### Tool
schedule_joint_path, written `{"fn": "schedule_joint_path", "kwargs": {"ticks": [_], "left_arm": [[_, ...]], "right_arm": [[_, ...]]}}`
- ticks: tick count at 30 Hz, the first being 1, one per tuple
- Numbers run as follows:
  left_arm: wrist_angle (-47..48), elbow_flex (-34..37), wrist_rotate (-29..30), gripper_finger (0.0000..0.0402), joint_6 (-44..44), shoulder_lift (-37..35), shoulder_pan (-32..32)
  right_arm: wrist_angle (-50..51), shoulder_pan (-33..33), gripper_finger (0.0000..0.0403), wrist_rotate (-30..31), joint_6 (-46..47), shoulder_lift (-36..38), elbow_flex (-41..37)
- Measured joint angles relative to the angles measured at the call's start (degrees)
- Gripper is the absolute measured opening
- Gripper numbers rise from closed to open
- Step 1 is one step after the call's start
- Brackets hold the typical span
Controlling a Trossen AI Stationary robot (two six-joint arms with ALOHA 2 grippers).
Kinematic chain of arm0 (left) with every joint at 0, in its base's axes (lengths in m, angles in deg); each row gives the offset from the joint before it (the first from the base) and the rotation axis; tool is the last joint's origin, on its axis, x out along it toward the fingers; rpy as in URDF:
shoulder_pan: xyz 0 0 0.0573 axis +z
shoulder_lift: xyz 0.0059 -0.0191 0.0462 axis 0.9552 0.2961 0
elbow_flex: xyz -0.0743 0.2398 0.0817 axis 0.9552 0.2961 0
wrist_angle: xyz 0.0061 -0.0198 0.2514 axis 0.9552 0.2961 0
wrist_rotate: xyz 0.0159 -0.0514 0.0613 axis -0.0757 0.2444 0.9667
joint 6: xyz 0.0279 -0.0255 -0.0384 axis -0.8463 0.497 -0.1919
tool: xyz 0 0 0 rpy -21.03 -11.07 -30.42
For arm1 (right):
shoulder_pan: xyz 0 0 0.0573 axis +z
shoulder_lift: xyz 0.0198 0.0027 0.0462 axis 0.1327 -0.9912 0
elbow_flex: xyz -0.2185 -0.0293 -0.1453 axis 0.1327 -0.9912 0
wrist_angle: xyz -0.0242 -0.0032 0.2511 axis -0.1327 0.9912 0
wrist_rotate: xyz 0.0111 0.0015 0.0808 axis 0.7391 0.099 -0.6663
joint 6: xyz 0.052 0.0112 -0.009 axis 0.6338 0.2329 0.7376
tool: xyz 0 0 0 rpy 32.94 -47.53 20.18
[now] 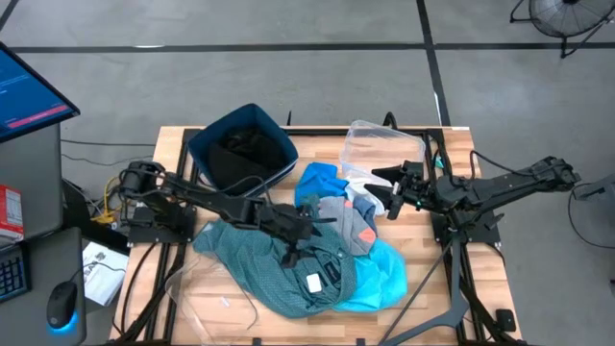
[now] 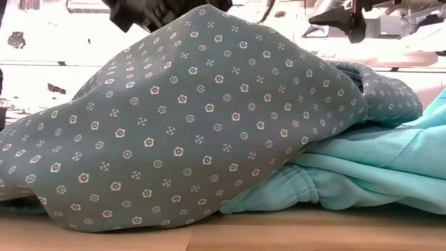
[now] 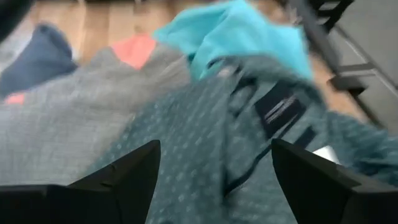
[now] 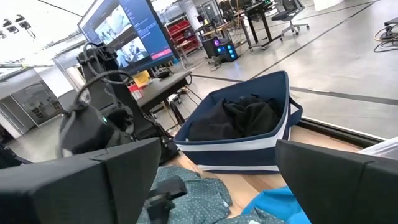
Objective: Pick & Place Cloths
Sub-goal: Put the blue shirt into the blue bin
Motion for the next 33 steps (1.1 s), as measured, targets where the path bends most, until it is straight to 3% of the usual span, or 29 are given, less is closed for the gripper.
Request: {"fn": "schedule_joint_path", "kwargs": {"ticks": [6,9,13,16,17,19,26,33], "left_arm": [[-0.5,0.0,6.2,0.0284,1.7,4.9,0.1],[0.0,0.0,8.5,0.0257,4.7,7.0,0.1],[2.7,0.0,9.0,0.0175,11.5,7.6,0.1],[3.8,0.0,9.1,0.0077,15.5,5.8,0.1],[3.8,0.0,9.2,0.0041,16.3,4.7,0.1],[3.5,0.0,9.9,0.0016,17.9,2.1,0.1],[2.7,0.0,15.3,0.0001,19.4,-14.0,0.0],[-5.7,-0.1,19.9,0.0001,16.1,-31.7,1.3]], "right_arm": [[0.4,0.0,0.0311,0.0,0.0,0.0,0.0],[1.2,0.0,0.0311,0.0,0.0,0.0,0.0],[1.5,0.0,0.0311,0.0,0.0,0.0,0.0],[1.5,0.0,0.0311,0.0,0.0,0.0,0.0],[1.5,0.0,0.0311,0.0,0.0,0.0,0.0],[1.5,0.0,0.0311,0.0,0.0,0.0,0.0],[1.4,0.0,0.0311,0.1,0.0,0.0,0.0],[1.3,0.0,0.0311,0.2,0.0,0.0,0.0]]}}
